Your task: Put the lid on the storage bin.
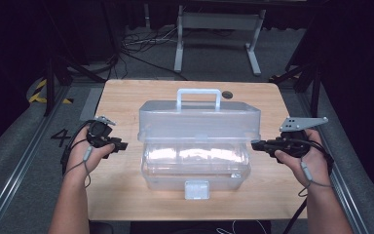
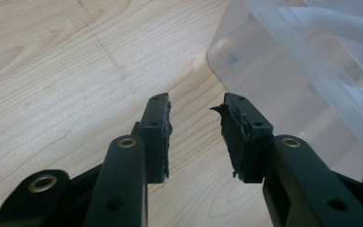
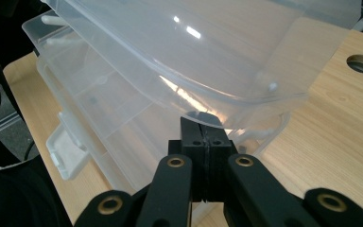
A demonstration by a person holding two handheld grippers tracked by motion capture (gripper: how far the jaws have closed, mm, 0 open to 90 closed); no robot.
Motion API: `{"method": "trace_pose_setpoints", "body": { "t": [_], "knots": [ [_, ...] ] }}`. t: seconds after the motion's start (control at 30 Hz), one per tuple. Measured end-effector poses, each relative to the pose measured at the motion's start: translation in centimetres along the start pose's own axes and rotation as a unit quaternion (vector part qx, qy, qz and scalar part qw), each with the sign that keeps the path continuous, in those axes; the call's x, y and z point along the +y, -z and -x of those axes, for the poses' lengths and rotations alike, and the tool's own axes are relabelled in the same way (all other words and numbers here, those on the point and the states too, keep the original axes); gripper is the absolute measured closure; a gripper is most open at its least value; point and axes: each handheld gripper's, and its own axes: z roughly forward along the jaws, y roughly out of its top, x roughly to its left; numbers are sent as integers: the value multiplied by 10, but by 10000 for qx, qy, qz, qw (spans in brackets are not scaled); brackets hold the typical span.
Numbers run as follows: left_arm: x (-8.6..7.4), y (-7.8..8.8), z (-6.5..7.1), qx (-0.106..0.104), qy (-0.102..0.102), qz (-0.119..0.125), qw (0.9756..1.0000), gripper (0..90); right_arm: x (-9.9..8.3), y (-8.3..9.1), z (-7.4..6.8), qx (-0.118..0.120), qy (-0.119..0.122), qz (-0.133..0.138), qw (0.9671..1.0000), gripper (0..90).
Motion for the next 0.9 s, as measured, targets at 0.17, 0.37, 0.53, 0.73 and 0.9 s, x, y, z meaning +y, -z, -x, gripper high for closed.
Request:
{"method": "trace_pose_setpoints", "body": {
  "t": [0.17,0.37,0.53,0.73,0.9],
  "knots": [
    [-2,-3,-2,-53,-33,-79,9999,622,-1,-1,-1,36,50,-202,9998,900],
    [-4,-5,-5,-27,-49,-97,9999,588,-2,-1,-2,138,138,-431,9989,900],
    [-4,-6,-5,-35,-77,-115,9999,579,-2,-2,-3,170,164,-563,9981,900],
    [-5,-8,-6,-58,-99,-176,9998,576,-3,-3,-4,203,186,-723,9970,900],
    [-6,-9,-7,-56,-90,-191,9998,573,-4,-5,-5,238,226,-885,9955,900]
  ]
}}
